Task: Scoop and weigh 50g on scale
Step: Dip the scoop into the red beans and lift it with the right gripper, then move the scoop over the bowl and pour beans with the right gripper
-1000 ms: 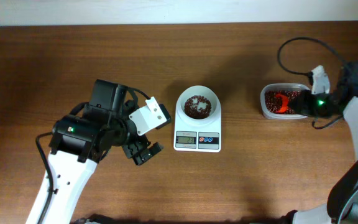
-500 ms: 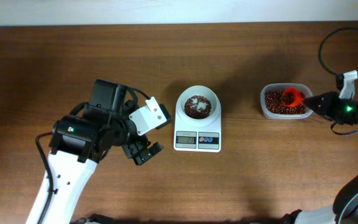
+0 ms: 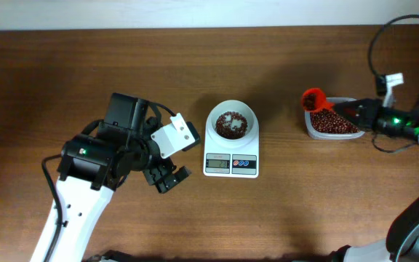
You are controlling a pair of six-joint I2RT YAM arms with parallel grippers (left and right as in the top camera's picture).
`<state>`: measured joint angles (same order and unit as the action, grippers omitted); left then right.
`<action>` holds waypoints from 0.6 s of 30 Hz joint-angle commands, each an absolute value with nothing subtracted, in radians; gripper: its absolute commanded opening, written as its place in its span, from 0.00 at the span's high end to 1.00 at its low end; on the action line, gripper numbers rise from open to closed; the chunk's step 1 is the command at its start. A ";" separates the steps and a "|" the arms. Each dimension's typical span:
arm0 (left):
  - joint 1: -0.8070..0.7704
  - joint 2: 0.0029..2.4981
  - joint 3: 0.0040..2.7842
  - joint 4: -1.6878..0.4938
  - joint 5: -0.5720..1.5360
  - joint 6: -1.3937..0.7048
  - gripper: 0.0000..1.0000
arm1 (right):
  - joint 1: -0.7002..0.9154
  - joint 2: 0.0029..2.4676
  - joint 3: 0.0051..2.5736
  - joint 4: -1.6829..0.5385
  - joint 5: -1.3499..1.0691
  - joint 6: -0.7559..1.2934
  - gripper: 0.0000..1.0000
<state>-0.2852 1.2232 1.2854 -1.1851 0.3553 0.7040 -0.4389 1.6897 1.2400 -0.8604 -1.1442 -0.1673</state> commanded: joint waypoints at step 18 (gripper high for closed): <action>-0.288 1.225 1.291 -1.183 0.373 0.720 0.01 | 0.067 1.702 1.243 -0.581 -0.925 -0.258 0.96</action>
<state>-0.2852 1.2232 1.2854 -1.1851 0.3584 0.7040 0.0601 1.6920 1.2381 -0.5892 -0.9413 -0.1944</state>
